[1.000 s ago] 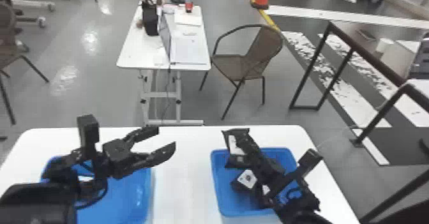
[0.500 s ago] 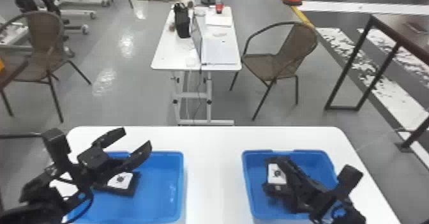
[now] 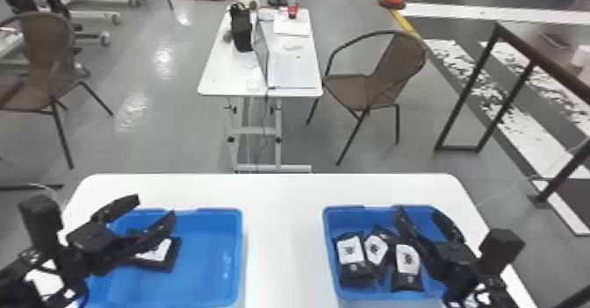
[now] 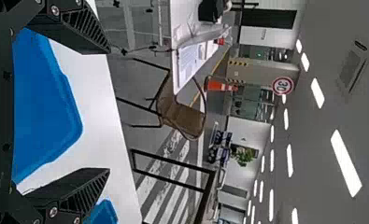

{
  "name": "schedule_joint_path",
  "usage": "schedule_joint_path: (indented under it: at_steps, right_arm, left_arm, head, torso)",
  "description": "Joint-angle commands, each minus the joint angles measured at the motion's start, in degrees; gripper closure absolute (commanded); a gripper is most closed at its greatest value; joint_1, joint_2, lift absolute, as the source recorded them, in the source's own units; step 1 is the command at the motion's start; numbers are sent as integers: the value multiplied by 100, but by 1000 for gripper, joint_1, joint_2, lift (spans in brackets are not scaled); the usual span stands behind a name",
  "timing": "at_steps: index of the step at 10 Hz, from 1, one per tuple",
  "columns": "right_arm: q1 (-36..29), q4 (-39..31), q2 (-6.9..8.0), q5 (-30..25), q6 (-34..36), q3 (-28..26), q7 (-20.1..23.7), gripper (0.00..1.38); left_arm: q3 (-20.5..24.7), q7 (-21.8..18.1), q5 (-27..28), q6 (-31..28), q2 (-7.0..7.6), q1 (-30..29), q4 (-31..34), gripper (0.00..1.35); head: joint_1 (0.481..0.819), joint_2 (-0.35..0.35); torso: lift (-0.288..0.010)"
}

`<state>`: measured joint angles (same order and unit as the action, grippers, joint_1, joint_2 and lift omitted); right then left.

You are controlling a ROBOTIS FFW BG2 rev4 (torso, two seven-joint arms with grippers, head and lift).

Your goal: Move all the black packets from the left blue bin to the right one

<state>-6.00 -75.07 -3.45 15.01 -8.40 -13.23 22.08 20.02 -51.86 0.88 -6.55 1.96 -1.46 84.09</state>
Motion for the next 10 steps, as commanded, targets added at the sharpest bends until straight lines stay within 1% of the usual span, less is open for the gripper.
schedule_joint_path:
  at_steps: [1, 2, 3, 5, 6, 7, 8, 9, 10]
  right_arm:
    - [-719, -1036, 257, -332, -136, -48, -143, 139]
    - [-1053, -1537, 350, -455, -136, -65, -169, 142]
    - [-1290, -1835, 350, -402, -136, -56, -169, 144]
    - [-1413, -2064, 350, -252, -83, 40, -81, 144]
    - [-1439, -2178, 350, -288, -83, 40, -20, 144]
    - [-1475, -2293, 350, -393, -92, 58, -20, 144]
    - [-1466, -2310, 350, -490, -92, 102, -20, 144]
    - [-1457, -2284, 350, -472, -92, 119, -11, 144]
    - [-1431, -2257, 350, -472, -92, 154, -2, 145]
  left_arm:
    - [231, 0, 413, -92, 42, -38, -6, 134]
    - [380, 0, 827, -250, 68, -21, -15, 133]
    - [442, -18, 1213, -461, 156, 41, -77, 134]
    - [345, -114, 1785, -821, 455, 216, -305, 139]
    - [310, -114, 2215, -1015, 490, 410, -516, 140]
    - [327, -141, 2400, -997, 490, 630, -912, 140]
    - [301, -158, 2593, -997, 525, 841, -1290, 140]
    - [195, -176, 2813, -979, 569, 1051, -1641, 140]
    - [72, -202, 2945, -918, 657, 1227, -1931, 140]
  head:
    - [695, -67]
    - [695, -54]
    - [695, -24]
    - [695, 25]
    - [695, 36]
    - [695, 61]
    - [695, 72]
    - [695, 79]
    - [695, 82]
  torso:
    - [0]
    - [0]
    - [0]
    - [0]
    - [0]
    - [0]
    - [0]
    - [0]
    - [0]
